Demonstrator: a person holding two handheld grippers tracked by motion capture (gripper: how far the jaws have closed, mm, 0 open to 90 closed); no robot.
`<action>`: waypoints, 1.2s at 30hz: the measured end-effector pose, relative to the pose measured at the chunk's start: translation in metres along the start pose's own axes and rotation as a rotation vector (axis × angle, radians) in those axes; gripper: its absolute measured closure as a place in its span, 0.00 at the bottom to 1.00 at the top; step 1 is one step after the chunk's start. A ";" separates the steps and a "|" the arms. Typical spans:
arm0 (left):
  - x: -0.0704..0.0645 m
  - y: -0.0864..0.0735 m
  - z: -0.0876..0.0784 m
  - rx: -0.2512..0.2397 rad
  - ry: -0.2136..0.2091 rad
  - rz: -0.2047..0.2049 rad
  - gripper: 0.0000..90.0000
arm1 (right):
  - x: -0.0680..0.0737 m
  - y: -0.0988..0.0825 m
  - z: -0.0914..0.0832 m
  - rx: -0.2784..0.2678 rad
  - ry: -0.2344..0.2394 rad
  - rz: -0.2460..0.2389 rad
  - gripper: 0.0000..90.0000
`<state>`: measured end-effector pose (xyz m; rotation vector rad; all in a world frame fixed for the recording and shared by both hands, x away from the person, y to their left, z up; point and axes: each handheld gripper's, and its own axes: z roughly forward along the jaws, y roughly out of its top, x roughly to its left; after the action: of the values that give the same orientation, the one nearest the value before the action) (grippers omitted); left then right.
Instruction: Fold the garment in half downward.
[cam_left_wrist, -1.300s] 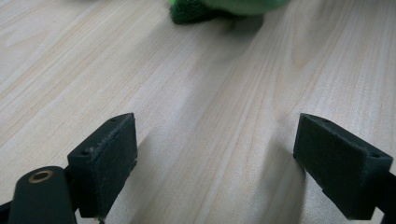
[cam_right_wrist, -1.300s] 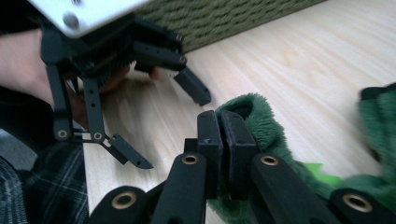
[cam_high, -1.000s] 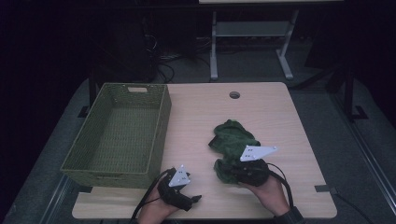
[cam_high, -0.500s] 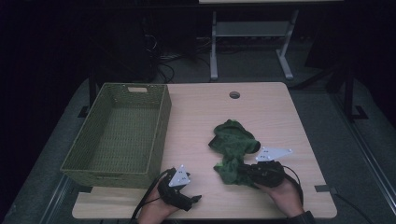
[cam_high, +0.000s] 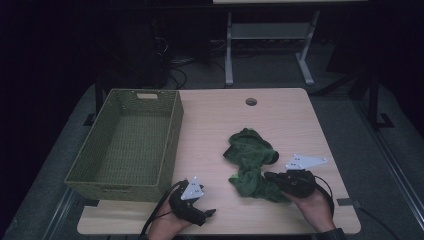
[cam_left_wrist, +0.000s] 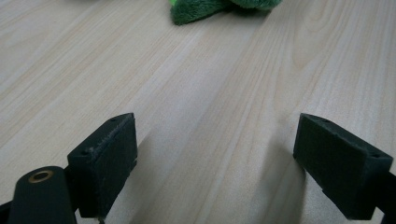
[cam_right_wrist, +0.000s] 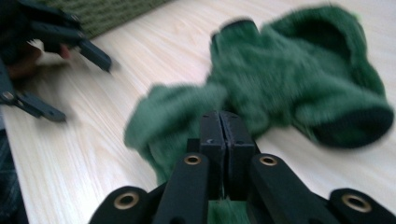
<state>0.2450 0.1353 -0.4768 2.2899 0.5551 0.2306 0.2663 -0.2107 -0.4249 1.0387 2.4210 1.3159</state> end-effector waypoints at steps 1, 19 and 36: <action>0.000 0.000 0.000 0.001 0.000 0.002 0.14 | 0.001 0.004 0.002 -0.006 0.011 -0.002 0.99; 0.000 0.000 0.000 0.001 0.000 0.003 0.14 | -0.005 0.001 0.052 0.163 -0.003 -0.014 1.00; 0.001 0.000 0.000 0.001 0.000 0.007 0.14 | -0.032 -0.024 -0.023 0.036 -0.110 0.026 0.84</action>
<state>0.2457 0.1353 -0.4767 2.2928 0.5470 0.2336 0.2676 -0.2556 -0.4359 1.1241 2.3665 1.1938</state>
